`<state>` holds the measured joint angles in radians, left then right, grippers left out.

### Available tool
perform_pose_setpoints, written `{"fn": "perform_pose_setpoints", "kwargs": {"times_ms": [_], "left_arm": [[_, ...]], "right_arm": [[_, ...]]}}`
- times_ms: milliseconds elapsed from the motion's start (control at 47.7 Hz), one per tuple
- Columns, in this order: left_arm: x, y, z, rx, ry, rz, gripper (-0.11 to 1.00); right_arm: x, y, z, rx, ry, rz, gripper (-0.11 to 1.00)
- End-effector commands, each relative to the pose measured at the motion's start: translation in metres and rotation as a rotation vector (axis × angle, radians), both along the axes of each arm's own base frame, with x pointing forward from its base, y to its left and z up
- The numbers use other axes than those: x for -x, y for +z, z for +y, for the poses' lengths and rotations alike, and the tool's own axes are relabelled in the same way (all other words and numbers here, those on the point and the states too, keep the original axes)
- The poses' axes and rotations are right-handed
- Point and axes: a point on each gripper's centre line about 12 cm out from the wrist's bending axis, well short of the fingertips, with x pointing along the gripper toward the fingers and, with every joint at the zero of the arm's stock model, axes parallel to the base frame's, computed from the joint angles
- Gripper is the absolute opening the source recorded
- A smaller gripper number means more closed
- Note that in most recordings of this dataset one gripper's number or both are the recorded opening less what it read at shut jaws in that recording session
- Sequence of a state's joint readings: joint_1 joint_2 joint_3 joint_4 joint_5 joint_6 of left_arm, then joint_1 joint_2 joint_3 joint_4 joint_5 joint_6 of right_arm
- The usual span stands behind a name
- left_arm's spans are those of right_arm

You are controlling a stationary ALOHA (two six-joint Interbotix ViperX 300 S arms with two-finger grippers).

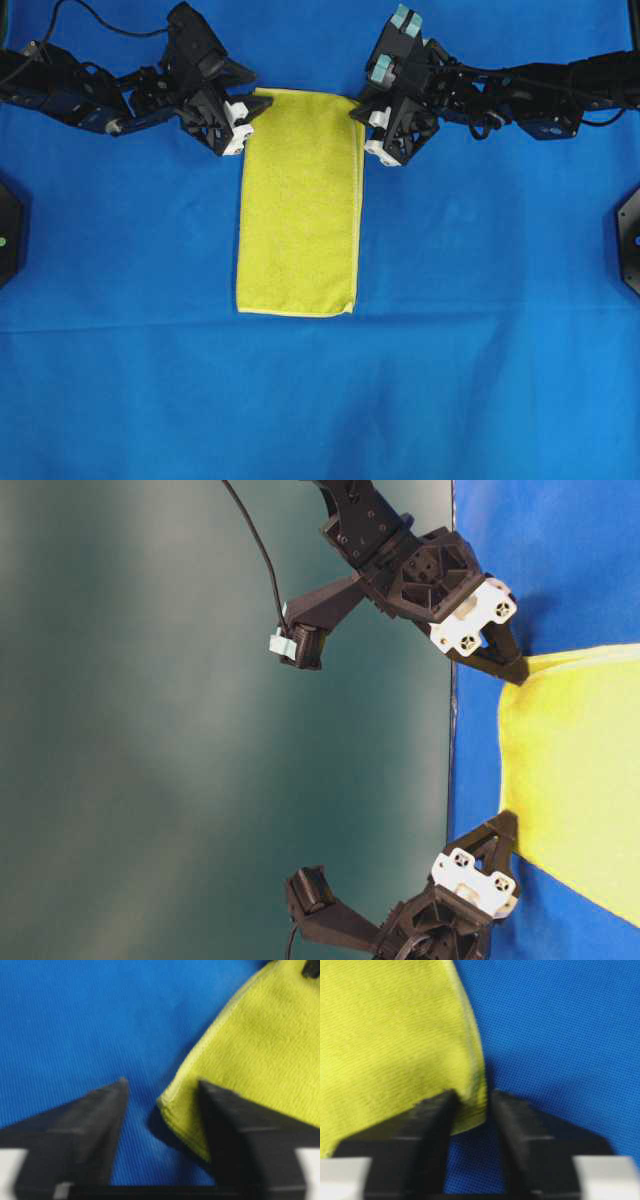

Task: Fold a vertical towel.
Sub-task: 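Close both grippers on the far corners of the towel, then lift the far edge with both grippers and fold it toward the near edge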

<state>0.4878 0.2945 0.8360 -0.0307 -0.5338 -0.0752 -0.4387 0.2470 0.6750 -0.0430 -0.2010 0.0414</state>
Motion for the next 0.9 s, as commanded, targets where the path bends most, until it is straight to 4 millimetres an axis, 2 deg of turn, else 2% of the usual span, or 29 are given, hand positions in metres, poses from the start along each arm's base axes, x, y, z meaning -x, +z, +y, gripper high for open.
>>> {"fn": "perform_pose_setpoints", "kwargs": {"times_ms": [0,84,147,377,545,671,880], "left_arm": [[-0.003,0.003,-0.001,-0.003,-0.008,0.0,0.36],[-0.004,0.002,-0.003,-0.004,-0.018,0.007,0.13],[-0.004,0.002,-0.005,-0.003,-0.024,0.01,0.03],[-0.005,0.003,-0.007,0.004,-0.026,0.015,0.04],[-0.008,0.019,-0.004,-0.016,-0.026,-0.018,0.04],[-0.01,0.039,0.001,-0.04,-0.021,-0.045,0.04],[-0.012,0.046,0.019,-0.082,-0.009,-0.036,0.04]], "right_arm": [[-0.003,0.009,-0.003,0.016,0.005,-0.018,0.28],[-0.003,0.009,-0.002,0.025,0.02,-0.011,0.05],[-0.004,0.01,-0.002,0.029,0.023,-0.013,0.04],[-0.005,0.01,-0.002,0.031,0.024,-0.016,0.04],[-0.004,0.018,-0.004,0.039,0.02,-0.031,0.04],[0.0,0.029,-0.011,0.052,0.0,-0.053,0.04],[0.008,0.039,-0.032,0.079,-0.038,-0.068,0.04]]}}
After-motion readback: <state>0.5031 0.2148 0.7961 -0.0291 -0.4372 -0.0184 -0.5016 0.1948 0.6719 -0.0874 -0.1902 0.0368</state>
